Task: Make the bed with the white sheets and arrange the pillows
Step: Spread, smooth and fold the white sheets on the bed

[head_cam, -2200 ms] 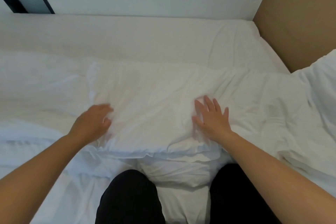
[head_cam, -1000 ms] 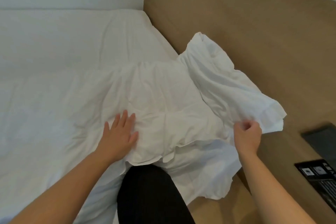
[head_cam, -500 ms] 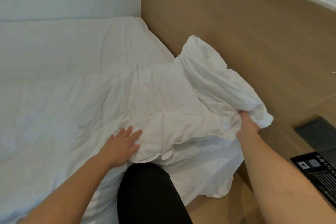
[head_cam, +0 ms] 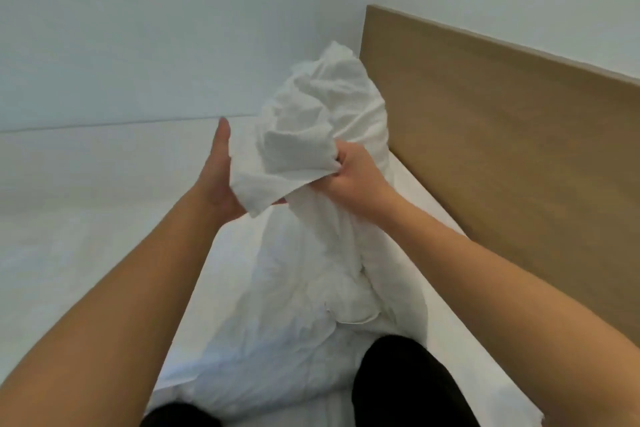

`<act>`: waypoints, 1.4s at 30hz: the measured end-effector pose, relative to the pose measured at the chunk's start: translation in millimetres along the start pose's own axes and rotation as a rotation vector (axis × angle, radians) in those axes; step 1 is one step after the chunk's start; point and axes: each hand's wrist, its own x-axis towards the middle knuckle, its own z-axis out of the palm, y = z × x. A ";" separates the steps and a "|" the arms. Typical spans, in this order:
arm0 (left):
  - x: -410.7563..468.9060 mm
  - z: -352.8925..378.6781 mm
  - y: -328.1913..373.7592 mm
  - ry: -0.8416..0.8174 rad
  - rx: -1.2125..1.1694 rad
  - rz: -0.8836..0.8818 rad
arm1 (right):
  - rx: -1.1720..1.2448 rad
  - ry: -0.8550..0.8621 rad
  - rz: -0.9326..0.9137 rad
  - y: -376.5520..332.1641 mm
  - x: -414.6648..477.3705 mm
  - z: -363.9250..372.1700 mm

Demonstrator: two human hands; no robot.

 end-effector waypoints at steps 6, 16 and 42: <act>-46.6 -127.6 -22.3 0.147 0.297 -0.283 | -0.245 -0.750 -0.133 20.6 -36.5 137.1; -9.2 -117.9 -80.0 0.635 0.799 -0.334 | -0.735 -0.579 0.353 110.5 -87.7 53.0; 103.6 -111.4 -101.7 0.368 1.926 0.014 | -0.040 -0.096 0.757 242.4 38.6 36.8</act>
